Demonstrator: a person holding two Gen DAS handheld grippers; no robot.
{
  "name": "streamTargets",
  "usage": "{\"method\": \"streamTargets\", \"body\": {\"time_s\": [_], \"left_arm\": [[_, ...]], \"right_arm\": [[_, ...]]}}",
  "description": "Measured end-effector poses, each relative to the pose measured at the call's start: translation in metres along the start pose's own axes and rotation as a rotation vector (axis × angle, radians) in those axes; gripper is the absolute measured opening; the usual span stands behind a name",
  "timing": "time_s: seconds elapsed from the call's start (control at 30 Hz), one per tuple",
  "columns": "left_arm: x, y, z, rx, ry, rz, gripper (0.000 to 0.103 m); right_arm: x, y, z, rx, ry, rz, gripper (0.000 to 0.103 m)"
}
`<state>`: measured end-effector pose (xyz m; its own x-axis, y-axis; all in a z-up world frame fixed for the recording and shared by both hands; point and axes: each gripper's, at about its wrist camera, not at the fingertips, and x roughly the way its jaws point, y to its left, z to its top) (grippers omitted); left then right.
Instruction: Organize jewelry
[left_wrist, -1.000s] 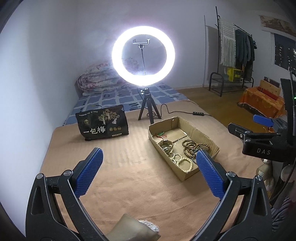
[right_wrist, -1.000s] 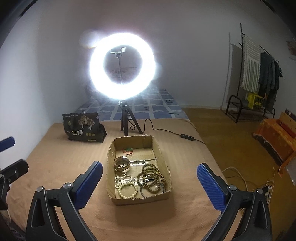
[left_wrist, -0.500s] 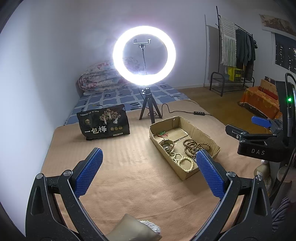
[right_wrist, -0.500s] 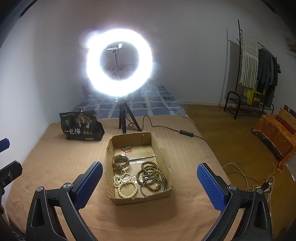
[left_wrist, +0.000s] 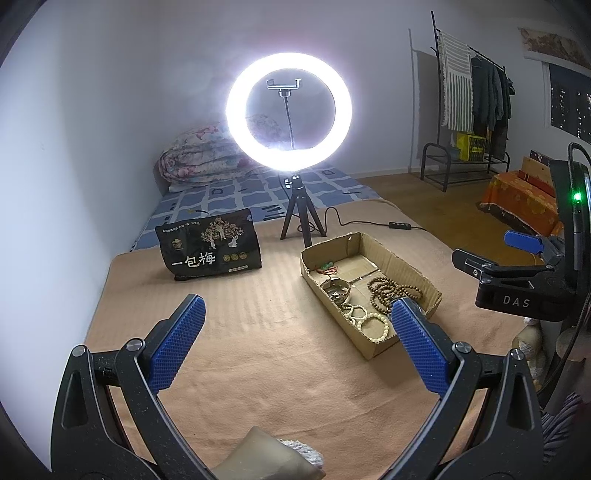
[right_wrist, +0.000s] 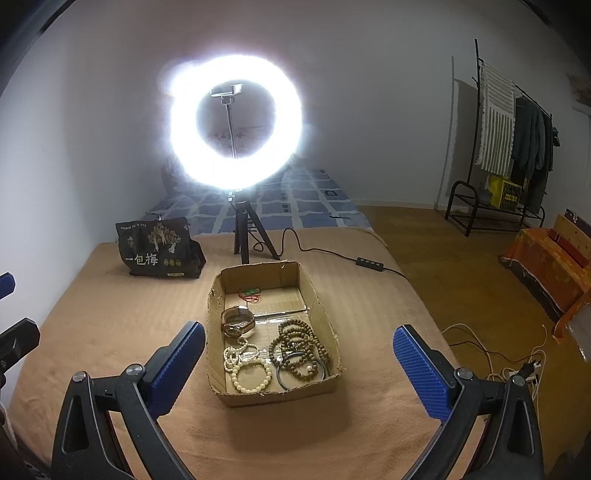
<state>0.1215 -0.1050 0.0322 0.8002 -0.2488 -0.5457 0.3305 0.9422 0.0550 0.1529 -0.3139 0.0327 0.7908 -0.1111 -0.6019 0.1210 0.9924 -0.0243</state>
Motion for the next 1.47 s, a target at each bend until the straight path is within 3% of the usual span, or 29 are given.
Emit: {"method": "streamTargets", "body": {"time_s": [1.47], "left_arm": [[0.004, 0.012, 0.005, 0.025, -0.021, 0.025, 0.103]], "right_arm": [[0.003, 0.001, -0.005, -0.017, 0.019, -0.01, 0.103]]}}
